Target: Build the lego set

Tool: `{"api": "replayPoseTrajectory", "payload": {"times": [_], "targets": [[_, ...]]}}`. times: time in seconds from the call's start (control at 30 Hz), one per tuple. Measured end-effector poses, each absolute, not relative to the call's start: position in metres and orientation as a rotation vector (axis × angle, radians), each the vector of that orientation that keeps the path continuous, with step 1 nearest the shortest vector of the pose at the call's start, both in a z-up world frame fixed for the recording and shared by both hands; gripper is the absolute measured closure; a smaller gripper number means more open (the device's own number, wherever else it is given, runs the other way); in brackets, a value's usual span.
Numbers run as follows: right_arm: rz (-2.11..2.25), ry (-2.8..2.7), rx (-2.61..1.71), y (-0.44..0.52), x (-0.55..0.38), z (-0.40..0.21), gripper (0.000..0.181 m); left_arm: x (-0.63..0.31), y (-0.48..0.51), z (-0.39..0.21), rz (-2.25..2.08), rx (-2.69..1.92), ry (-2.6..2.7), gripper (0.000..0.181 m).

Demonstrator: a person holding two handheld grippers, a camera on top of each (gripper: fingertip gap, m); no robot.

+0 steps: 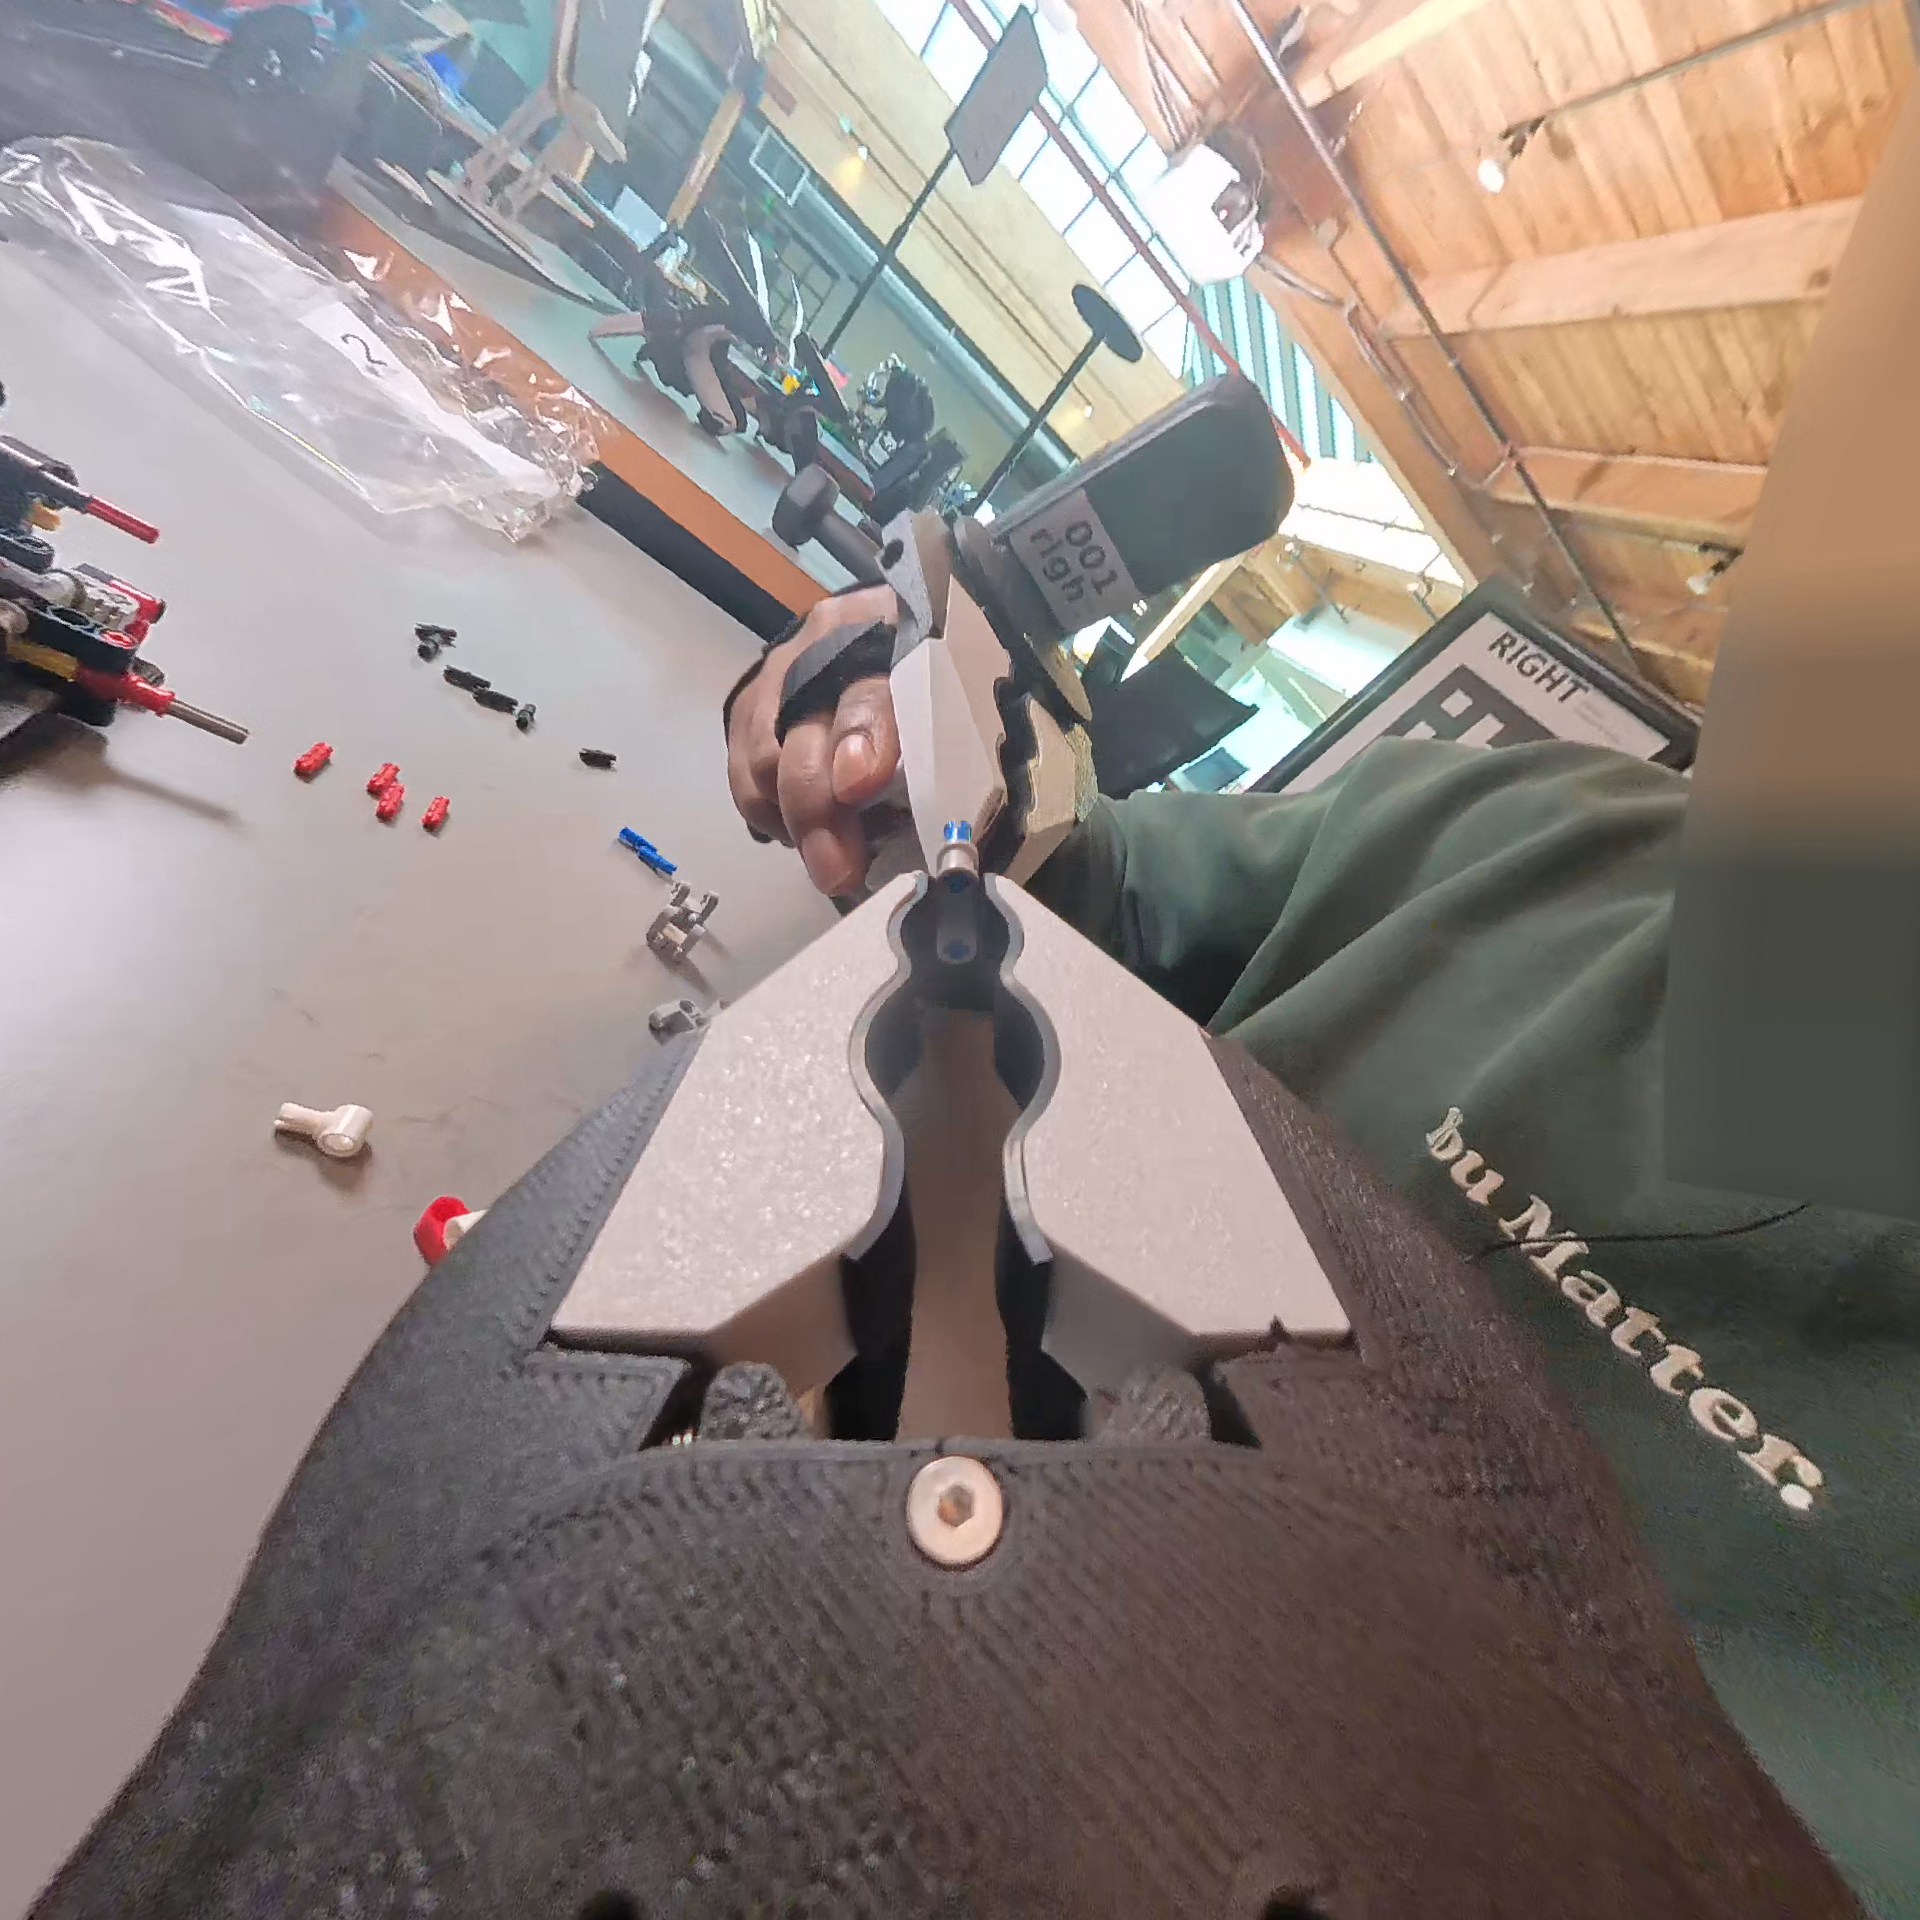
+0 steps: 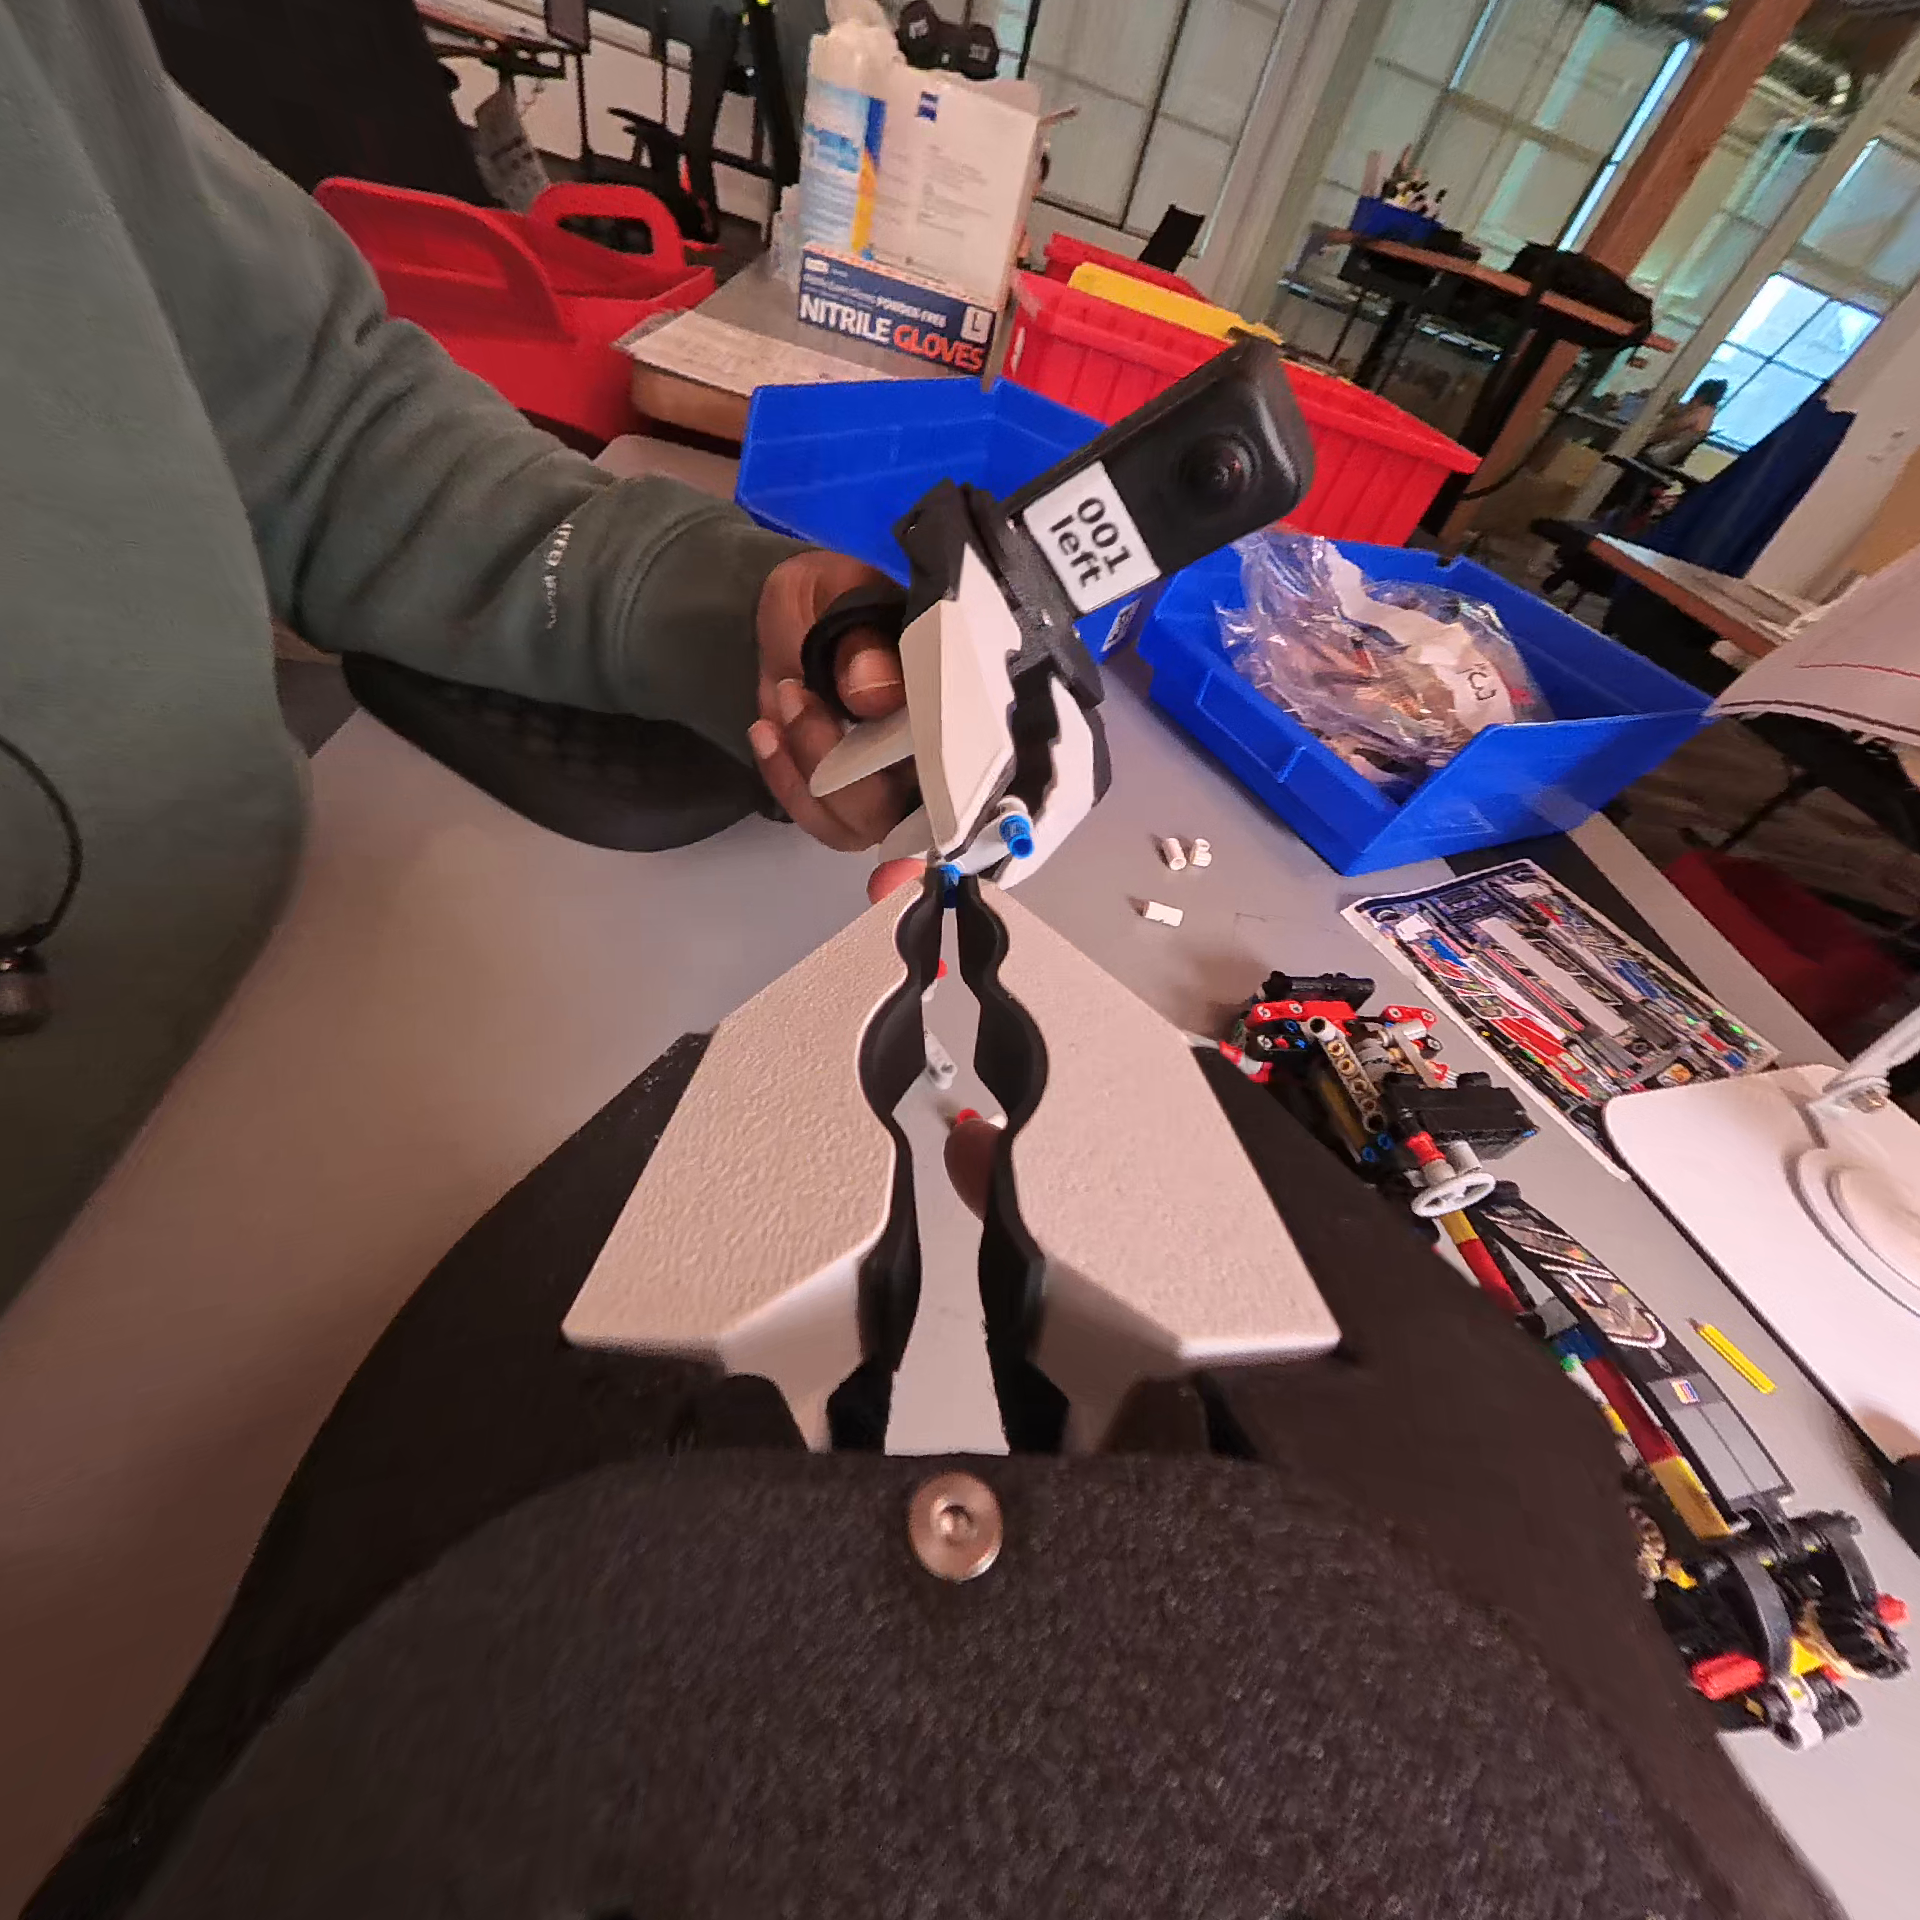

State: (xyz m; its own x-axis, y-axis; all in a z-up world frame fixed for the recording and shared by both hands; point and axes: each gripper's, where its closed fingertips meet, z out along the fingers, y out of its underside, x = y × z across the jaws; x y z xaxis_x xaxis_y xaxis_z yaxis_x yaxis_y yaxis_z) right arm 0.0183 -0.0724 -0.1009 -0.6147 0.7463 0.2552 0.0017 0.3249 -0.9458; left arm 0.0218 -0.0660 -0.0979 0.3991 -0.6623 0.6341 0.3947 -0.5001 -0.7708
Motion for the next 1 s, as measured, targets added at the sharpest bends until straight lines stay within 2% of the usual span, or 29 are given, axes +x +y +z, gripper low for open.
{"api": "replayPoseTrajectory", "payload": {"times": [0.17,0.3,0.37,0.43,0.73,1.0], "targets": [[1.332,-1.875,-0.682,-0.042,0.035,-0.09,0.181,-0.025,-0.072,-0.09,-1.189,-1.618,0.19,0.177],[1.298,-1.877,-0.68,-0.053,0.027,-0.104,0.181,-0.006,-0.074,-0.088,-1.224,-1.603,0.233,0.176],[1.309,-1.88,-0.68,-0.062,0.022,-0.107,0.165,0.002,-0.072,-0.093,-1.282,-1.609,0.211,0.176],[1.317,-1.878,-0.672,-0.07,0.02,-0.107,0.161,0.009,-0.07,-0.098,-1.312,-1.625,0.204,0.176],[1.272,-1.858,-0.643,-0.08,0.016,-0.105,0.178,0.022,-0.069,-0.1,-1.425,-1.609,0.164,0.176],[1.189,-1.815,-0.584,-0.078,0.014,-0.103,0.174,0.019,-0.065,-0.097,-1.554,-1.541,0.04,0.177]]}}
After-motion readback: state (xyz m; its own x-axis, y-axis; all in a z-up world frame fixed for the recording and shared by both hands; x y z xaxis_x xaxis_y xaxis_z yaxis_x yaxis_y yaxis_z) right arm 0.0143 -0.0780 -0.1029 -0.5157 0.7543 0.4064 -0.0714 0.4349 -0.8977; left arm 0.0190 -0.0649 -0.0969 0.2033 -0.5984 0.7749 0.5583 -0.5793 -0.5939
